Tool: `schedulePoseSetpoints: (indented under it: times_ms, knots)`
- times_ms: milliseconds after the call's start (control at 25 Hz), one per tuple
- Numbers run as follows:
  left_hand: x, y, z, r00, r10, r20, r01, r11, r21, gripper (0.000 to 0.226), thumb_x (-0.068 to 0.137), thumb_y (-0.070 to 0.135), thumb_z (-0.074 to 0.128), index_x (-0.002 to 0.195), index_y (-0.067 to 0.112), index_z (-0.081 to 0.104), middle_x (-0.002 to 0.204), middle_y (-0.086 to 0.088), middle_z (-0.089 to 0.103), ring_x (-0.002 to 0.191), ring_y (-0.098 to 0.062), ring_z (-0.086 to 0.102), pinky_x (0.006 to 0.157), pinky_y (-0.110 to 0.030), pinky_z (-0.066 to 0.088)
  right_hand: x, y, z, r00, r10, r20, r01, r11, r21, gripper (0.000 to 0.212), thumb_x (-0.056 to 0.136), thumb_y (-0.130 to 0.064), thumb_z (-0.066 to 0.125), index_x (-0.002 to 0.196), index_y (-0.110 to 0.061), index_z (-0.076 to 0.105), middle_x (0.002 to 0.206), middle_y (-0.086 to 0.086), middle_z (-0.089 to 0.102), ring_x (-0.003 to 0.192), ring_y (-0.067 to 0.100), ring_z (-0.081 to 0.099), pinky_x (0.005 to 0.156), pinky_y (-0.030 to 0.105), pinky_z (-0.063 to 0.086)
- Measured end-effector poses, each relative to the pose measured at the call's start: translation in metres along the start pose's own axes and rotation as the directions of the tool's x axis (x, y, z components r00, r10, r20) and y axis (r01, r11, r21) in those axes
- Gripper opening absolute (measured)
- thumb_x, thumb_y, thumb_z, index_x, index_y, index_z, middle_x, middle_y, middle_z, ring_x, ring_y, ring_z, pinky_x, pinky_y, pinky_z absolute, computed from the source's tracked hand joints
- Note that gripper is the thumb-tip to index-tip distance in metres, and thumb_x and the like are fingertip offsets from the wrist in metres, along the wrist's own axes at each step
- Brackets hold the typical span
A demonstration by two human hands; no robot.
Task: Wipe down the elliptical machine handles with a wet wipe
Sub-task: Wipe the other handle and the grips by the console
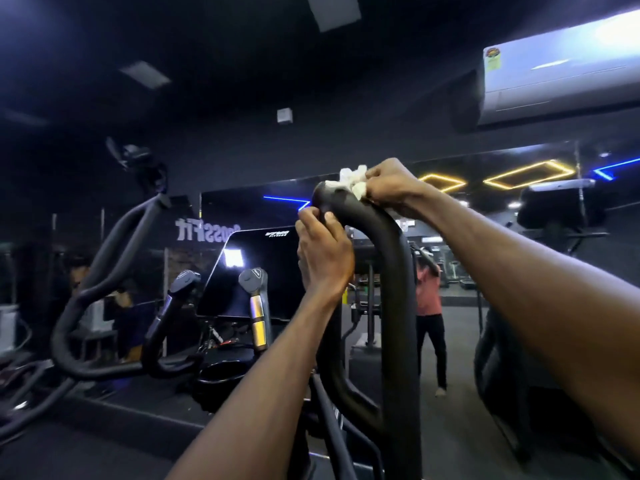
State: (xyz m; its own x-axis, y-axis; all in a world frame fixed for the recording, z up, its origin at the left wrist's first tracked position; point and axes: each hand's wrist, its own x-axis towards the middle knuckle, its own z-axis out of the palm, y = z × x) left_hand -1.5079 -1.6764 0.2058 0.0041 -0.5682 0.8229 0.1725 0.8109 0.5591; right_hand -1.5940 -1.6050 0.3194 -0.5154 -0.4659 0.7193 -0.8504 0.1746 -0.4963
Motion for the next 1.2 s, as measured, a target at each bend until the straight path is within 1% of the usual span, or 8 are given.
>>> schedulePoseSetpoints:
  times_ms: [160, 360, 560, 720, 840, 920, 1000, 1200]
  knots:
    - [0.000, -0.001, 0.008, 0.997, 0.047, -0.068, -0.044, 0.998, 0.041, 0.018, 0.101, 0.028, 0.039, 0.109, 0.012, 0.045, 0.108, -0.014, 0.058, 0.093, -0.034, 0.057, 0.070, -0.034, 0.036, -0.001, -0.017, 0.002, 0.972, -0.196, 0.128, 0.203, 0.978, -0.050, 0.017, 0.087, -0.015, 0.060, 0.089, -0.009, 0.076, 0.087, 0.003, 0.067, 0.085, 0.014, 0.061, 0.071, 0.030, 0.048]
    - [-0.006, -0.002, 0.008, 0.990, 0.085, -0.110, -0.072, 0.990, 0.121, 0.019, 0.102, 0.024, 0.038, 0.109, 0.009, 0.048, 0.103, -0.010, 0.057, 0.082, -0.020, 0.048, 0.066, -0.024, 0.024, 0.002, 0.005, -0.015, 0.959, -0.111, 0.259, 0.153, 0.977, -0.148, 0.017, 0.086, -0.009, 0.057, 0.075, -0.006, 0.069, 0.075, 0.011, 0.063, 0.071, 0.021, 0.055, 0.055, 0.030, 0.041]
    - [-0.010, -0.001, 0.009, 0.986, 0.106, -0.132, -0.083, 0.982, 0.167, 0.019, 0.103, 0.022, 0.036, 0.107, 0.008, 0.048, 0.102, -0.013, 0.056, 0.080, -0.019, 0.045, 0.066, -0.028, 0.024, -0.005, -0.008, -0.010, 0.945, -0.075, 0.318, -0.041, 0.938, 0.343, 0.024, 0.096, -0.013, 0.046, 0.074, -0.014, 0.055, 0.065, 0.005, 0.047, 0.052, 0.014, 0.044, 0.049, 0.030, 0.031]
    - [-0.011, 0.000, 0.009, 0.986, 0.107, -0.125, -0.089, 0.987, 0.136, 0.018, 0.103, 0.019, 0.036, 0.105, 0.006, 0.048, 0.103, -0.015, 0.057, 0.081, -0.020, 0.046, 0.065, -0.027, 0.028, -0.014, -0.011, 0.004, 0.908, -0.103, 0.407, -0.002, 0.968, 0.251, 0.061, 0.103, -0.053, 0.029, 0.126, -0.004, 0.056, 0.098, 0.012, 0.064, 0.081, 0.022, 0.066, 0.064, 0.029, 0.058]
    - [-0.013, -0.001, 0.009, 0.984, 0.112, -0.141, -0.091, 0.985, 0.149, 0.017, 0.103, 0.016, 0.037, 0.104, 0.004, 0.049, 0.100, -0.013, 0.057, 0.079, -0.019, 0.044, 0.063, -0.023, 0.023, -0.013, 0.006, -0.002, 0.827, -0.056, 0.560, -0.210, 0.893, 0.399, 0.071, 0.098, -0.067, 0.023, 0.125, -0.007, 0.051, 0.082, 0.013, 0.065, 0.060, 0.021, 0.067, 0.054, 0.032, 0.059]
    - [-0.010, -0.002, 0.010, 0.980, 0.128, -0.154, -0.104, 0.983, 0.154, 0.016, 0.102, 0.015, 0.038, 0.103, 0.004, 0.050, 0.098, -0.014, 0.058, 0.079, -0.019, 0.045, 0.063, -0.023, 0.024, -0.010, 0.002, -0.002, 0.849, -0.046, 0.527, -0.226, 0.869, 0.440, 0.078, 0.095, -0.071, 0.021, 0.138, -0.010, 0.043, 0.104, 0.016, 0.066, 0.076, 0.023, 0.067, 0.075, 0.040, 0.058]
    - [-0.006, -0.002, 0.009, 0.980, 0.133, -0.151, -0.111, 0.983, 0.147, 0.014, 0.102, 0.014, 0.038, 0.100, 0.006, 0.050, 0.097, -0.014, 0.060, 0.079, -0.020, 0.048, 0.064, -0.022, 0.025, -0.013, 0.001, -0.001, 0.881, -0.061, 0.470, -0.149, 0.906, 0.397, 0.081, 0.096, -0.070, 0.017, 0.146, -0.009, 0.036, 0.119, 0.014, 0.060, 0.079, 0.017, 0.058, 0.078, 0.033, 0.052]
    - [-0.013, 0.000, 0.007, 0.974, 0.155, -0.165, -0.129, 0.979, 0.159, 0.017, 0.102, 0.011, 0.039, 0.102, 0.000, 0.052, 0.094, -0.006, 0.051, 0.080, -0.017, 0.043, 0.067, -0.018, 0.023, -0.042, 0.029, -0.011, 0.780, -0.036, 0.624, -0.404, 0.732, 0.548, 0.077, 0.094, -0.073, 0.024, 0.091, -0.004, 0.060, 0.066, 0.013, 0.062, 0.054, 0.024, 0.060, 0.058, 0.033, 0.054]
